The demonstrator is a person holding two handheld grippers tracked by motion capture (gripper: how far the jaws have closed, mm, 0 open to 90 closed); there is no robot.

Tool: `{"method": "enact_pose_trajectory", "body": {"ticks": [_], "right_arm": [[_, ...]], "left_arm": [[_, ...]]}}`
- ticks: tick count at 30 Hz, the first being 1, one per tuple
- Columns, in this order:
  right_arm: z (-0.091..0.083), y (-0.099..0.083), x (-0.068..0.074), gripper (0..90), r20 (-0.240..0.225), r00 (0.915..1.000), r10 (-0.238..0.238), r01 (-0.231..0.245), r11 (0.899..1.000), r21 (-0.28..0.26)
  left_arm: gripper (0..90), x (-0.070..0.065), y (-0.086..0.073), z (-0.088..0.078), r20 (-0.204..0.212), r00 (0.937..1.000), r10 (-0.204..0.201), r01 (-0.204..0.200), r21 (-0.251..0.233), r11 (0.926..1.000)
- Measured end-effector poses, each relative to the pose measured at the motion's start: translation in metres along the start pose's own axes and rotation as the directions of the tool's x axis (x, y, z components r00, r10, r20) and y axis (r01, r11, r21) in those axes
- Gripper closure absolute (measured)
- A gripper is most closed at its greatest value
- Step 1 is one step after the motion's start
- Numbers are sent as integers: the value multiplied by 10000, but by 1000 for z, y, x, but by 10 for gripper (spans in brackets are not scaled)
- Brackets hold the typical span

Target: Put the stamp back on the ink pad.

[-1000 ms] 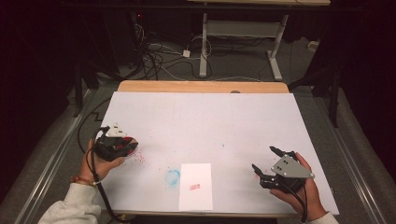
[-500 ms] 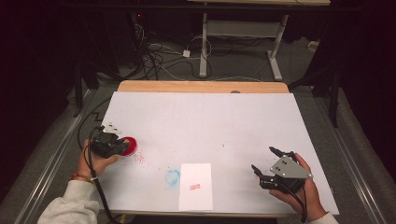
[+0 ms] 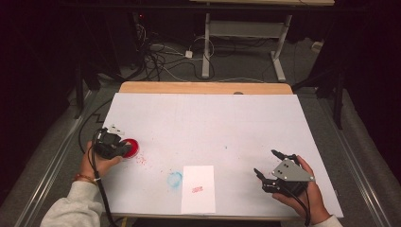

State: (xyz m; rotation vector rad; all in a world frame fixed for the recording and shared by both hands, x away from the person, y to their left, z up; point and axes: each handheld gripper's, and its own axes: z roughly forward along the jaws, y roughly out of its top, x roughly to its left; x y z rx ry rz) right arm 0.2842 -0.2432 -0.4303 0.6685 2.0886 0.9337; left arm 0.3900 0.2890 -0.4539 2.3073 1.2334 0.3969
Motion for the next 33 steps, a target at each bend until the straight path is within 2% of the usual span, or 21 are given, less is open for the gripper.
{"method": "enact_pose_trajectory", "body": {"ticks": [11, 17, 20, 25, 33], "right_arm": [[0, 0, 0, 213, 11, 10000, -25, 25, 10000, 3], [-1, 0, 0, 213, 46, 10000, -30, 31, 10000, -56], [-1, 0, 0, 213, 57, 10000, -63, 63, 9999, -78], [-1, 0, 0, 213, 62, 10000, -71, 72, 9999, -78], [-1, 1, 0, 213, -19, 10000, 27, -27, 10000, -90]], "left_arm": [[716, 0, 0, -1, 13, 10000, -75, 75, -86, 9999], [575, -1, 0, -5, -113, 9997, -211, 207, -295, 9993], [492, -4, 1, -9, -347, 9990, -272, 253, -548, 9982], [423, -11, 3, -13, -723, 9972, -169, 109, -828, 9965], [310, -17, 7, -19, -978, 9948, -278, 118, -1610, 9869]]}}
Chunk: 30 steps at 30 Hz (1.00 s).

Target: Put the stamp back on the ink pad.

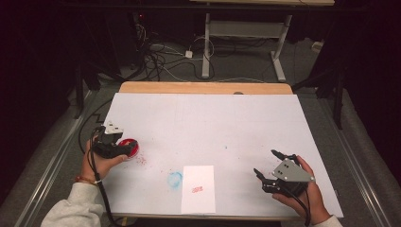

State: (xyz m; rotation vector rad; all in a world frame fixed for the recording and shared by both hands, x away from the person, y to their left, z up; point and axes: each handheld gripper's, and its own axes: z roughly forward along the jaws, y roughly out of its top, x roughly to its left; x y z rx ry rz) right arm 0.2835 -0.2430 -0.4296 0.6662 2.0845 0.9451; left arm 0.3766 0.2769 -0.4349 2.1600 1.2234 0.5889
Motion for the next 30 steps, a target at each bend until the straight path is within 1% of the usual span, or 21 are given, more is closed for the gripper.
{"method": "enact_pose_trajectory", "body": {"ticks": [2, 4, 6, 8, 9, 10, 13, 15, 17, 21, 23, 26, 29, 30], "right_arm": [[0, 0, 0, 213, -23, 10000, 15, -15, 10000, -3], [0, 0, 0, 213, -69, 10000, 30, -29, 10000, 3], [0, 0, 1, 213, -77, 10000, 30, -30, 10000, 8], [0, 0, 0, 213, -88, 10000, 48, -48, 10000, 9], [0, 0, 1, 213, -94, 9999, 61, -61, 10000, 2], [0, 0, 1, 213, -92, 9999, 59, -59, 10000, -9], [0, 0, 0, 213, -94, 9999, 67, -67, 10000, -10], [-1, 1, 1, 214, -86, 9999, 80, -80, 10000, -36], [-1, 1, 1, 214, -129, 9999, 69, -70, 10000, -67], [-1, 1, 2, 215, -100, 9999, 70, -70, 10000, -70], [-1, 1, 1, 215, -72, 9999, 90, -91, 9999, -99], [-1, 1, 1, 216, -90, 9997, 208, -209, 9997, -84], [-1, 1, 1, 216, -108, 9998, 188, -189, 9998, -94], [-1, 1, 1, 216, -104, 9998, 195, -196, 9998, -87]], "left_arm": [[283, -1, 1, 0, -82, 9999, -122, 120, -273, 9996], [271, -1, 0, 1, -22, 9996, -277, 275, -623, 9977], [236, -2, 0, 1, -3, 9997, -254, 253, -895, 9957], [220, -4, 0, 0, -120, 9995, -290, 274, -1196, 9924], [208, -4, 1, -1, -71, 9996, -281, 269, -1346, 9905], [202, -6, 1, -1, -62, 9997, -233, 221, -1465, 9890], [193, -11, 2, -4, -206, 9998, 44, -79, -1763, 9843], [194, -16, 4, -7, -345, 9988, 346, -404, -1849, 9819], [200, -21, 6, -10, -343, 9980, 532, -592, -2064, 9767], [192, -31, 9, -15, -273, 9968, 752, -796, -2441, 9665], [192, -35, 10, -16, -306, 9953, 914, -961, -2503, 9634], [191, -40, 12, -18, -293, 9944, 1017, -1058, -2680, 9576], [187, -44, 13, -21, -182, 9939, 1084, -1091, -2880, 9514], [186, -45, 13, -21, -211, 9934, 1125, -1137, -2932, 9493]]}}
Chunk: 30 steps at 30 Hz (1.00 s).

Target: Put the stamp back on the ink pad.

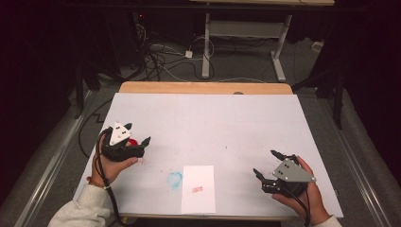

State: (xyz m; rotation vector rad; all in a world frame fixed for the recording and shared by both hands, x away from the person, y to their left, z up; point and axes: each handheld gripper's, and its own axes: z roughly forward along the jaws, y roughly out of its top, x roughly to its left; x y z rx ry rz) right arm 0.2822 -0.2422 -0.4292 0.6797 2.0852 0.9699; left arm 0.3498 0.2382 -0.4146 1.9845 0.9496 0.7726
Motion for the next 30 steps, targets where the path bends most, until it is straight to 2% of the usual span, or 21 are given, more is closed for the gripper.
{"method": "enact_pose_trajectory", "body": {"ticks": [11, 14, 15, 17, 26, 28, 30], "right_arm": [[-3, -2, 0, 216, 16, 10000, 62, -62, 10000, 14], [-4, -4, -1, 215, 72, 9999, 92, -92, 10000, 13], [-5, -4, -2, 215, 74, 9999, 135, -134, 9999, -15], [-6, -5, -3, 216, 120, 9997, 189, -189, 9998, -31], [-8, -8, -5, 215, 228, 9993, 307, -306, 9995, -45], [-9, -8, -5, 216, 254, 9992, 306, -305, 9995, -60], [-9, -9, -6, 216, 261, 9990, 359, -358, 9993, -67]], "left_arm": [[186, -14, 2, -11, 243, 9989, 406, -394, -461, 9982], [186, -19, 2, -13, 289, 9979, 580, -565, -515, 9971], [186, -20, 2, -13, 247, 9968, 763, -747, -602, 9954], [186, -23, 2, -14, 258, 9963, 815, -796, -670, 9946], [186, -35, -5, -22, 396, 9921, 1194, -1159, -812, 9899], [186, -38, -8, -23, 510, 9921, 1149, -1112, -696, 9914], [186, -40, -11, -23, 547, 9899, 1305, -1266, -697, 9895]]}}
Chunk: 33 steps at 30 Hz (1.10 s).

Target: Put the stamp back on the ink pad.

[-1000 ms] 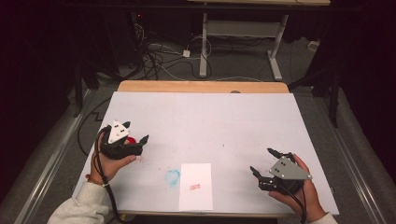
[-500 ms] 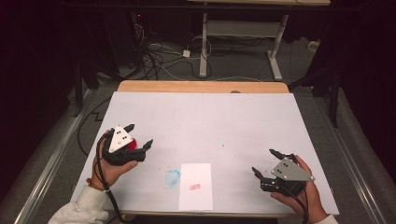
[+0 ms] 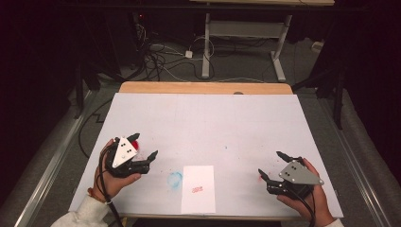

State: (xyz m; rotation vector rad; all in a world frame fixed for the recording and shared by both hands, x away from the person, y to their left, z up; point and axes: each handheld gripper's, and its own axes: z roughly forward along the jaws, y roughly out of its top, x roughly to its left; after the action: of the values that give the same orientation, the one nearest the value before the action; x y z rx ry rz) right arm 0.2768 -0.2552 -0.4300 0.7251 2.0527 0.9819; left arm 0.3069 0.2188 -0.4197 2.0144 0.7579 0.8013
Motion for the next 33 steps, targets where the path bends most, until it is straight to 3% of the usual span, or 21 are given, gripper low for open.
{"method": "enact_pose_trajectory", "body": {"ticks": [14, 19, 33], "right_arm": [[2, 0, 1, 216, -56, 10000, -45, 45, 10000, 14], [3, -1, 0, 216, -38, 10000, -69, 69, 10000, 34], [4, -4, -2, 216, -21, 10000, 36, -36, 10000, 92]], "left_arm": [[186, -14, -17, -2, 268, 9983, 523, -528, 188, 9984], [186, -16, -24, -2, 192, 9977, 650, -658, 453, 9968], [178, -19, -44, 5, 465, 9932, 1066, -1111, 1078, 9879]]}}
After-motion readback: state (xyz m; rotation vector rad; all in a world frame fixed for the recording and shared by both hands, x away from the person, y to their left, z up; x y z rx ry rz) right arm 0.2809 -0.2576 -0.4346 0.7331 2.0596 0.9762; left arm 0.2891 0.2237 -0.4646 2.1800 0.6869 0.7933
